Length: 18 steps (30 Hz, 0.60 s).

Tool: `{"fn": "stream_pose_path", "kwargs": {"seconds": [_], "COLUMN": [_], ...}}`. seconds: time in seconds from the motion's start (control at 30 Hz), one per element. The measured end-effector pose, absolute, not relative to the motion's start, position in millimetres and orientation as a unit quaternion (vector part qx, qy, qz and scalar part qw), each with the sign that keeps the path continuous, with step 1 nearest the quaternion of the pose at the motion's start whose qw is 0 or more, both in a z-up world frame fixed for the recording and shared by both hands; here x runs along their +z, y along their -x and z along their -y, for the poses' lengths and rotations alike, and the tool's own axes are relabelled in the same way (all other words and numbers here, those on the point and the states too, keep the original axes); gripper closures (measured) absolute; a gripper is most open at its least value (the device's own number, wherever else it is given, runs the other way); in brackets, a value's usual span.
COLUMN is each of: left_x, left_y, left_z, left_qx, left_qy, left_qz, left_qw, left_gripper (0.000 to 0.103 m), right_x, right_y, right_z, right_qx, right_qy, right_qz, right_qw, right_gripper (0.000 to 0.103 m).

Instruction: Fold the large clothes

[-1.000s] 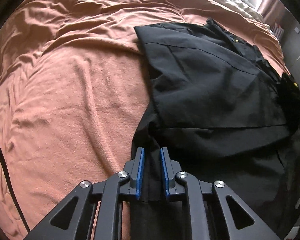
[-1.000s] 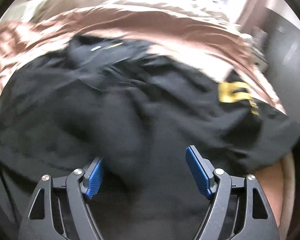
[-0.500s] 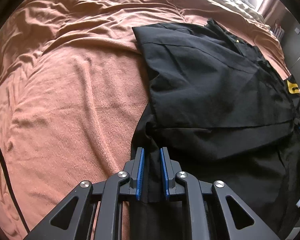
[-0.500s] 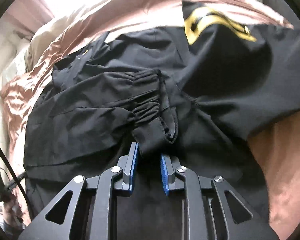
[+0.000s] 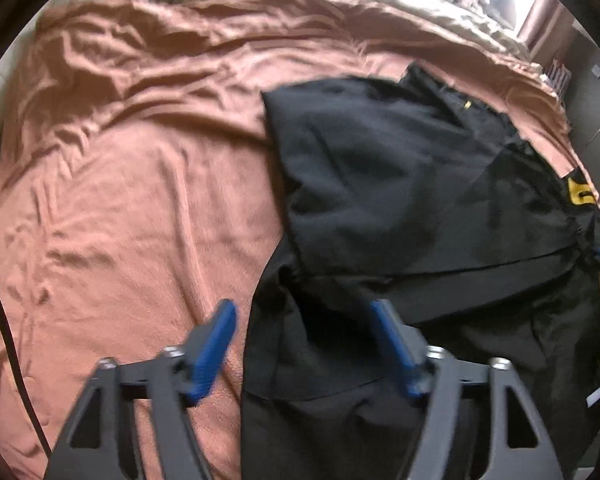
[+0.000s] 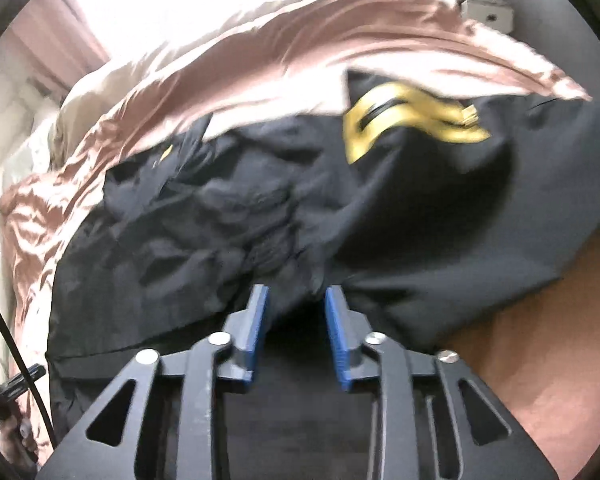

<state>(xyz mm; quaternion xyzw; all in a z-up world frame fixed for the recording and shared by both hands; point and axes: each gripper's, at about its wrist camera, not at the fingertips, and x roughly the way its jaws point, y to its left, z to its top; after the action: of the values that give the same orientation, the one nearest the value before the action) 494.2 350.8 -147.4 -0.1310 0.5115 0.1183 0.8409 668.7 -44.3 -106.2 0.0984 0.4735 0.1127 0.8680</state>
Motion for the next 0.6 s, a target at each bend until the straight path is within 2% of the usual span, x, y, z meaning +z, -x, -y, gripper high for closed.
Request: {"fn": "stream_pose_path", "kwargs": {"seconds": [0.07,0.1,0.4,0.43,0.53,0.6], "left_x": [-137,-134,-119,-118,-116,-114], "left_y": [-496,-498,-528,-533,-548,-558], "left_z": [-341,-337,-274,-267,-243,-229], "left_qx": [0.113,0.111,0.081,0.077,0.067,0.062], "left_qy": [0.127,0.126,0.097,0.093,0.083,0.077], "left_qz": [-0.505,-0.504,-0.504,-0.505,-0.504,-0.503], "left_qw": [0.846,0.847,0.854,0.855,0.857,0.859], "left_gripper": [0.027,0.027,0.027,0.027,0.027,0.027], "right_x": [-94,-89,-46,-43,-37,-36], "right_y": [-661,-655,-619,-617,-615,-615], "right_z": [68,79,190,205,238,258], "right_qx": [0.104,0.100,0.056,0.050,0.043,0.040], "right_qy": [-0.113,-0.117,-0.181,-0.193,-0.229,-0.256], "right_qz": [-0.459,-0.455,-0.402,-0.395,-0.385,-0.380], "right_qw": [0.875,0.877,0.896,0.897,0.893,0.888], "right_gripper": [0.034,0.034,0.035,0.036,0.051,0.055]}}
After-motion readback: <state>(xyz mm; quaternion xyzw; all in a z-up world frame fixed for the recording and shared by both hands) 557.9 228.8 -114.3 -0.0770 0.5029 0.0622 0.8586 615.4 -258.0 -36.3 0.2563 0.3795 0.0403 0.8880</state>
